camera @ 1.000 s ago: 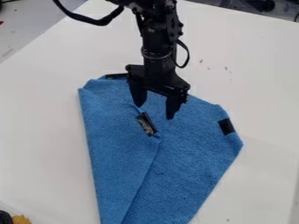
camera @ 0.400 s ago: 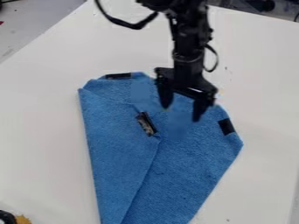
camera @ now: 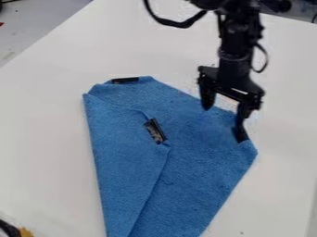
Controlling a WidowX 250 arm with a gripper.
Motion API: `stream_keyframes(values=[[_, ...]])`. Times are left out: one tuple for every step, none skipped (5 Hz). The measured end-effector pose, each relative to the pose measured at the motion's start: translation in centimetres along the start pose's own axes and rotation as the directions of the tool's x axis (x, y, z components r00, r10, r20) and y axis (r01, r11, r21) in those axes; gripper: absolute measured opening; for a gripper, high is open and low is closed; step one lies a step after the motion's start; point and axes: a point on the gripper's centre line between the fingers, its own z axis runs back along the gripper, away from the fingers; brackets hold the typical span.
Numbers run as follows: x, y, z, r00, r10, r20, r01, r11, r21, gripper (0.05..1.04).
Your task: Fold the cloth from left to right
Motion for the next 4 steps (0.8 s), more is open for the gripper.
stream_keyframes(values=[[0.3, -0.8, 0.7, 1.000, 0.006, -0.011, -0.005, 1.000, 0.031, 1.001], [1.2, -2.1, 1.0, 0.999, 0.029, 0.020, -0.030, 0.997, 0.078, 1.001], [0.9, -2.6, 0.0, 0.993, 0.105, 0.055, -0.110, 0.989, 0.098, 0.987], [0.7, -2.7, -0.6, 0.978, 0.195, 0.078, -0.202, 0.974, 0.102, 0.958]])
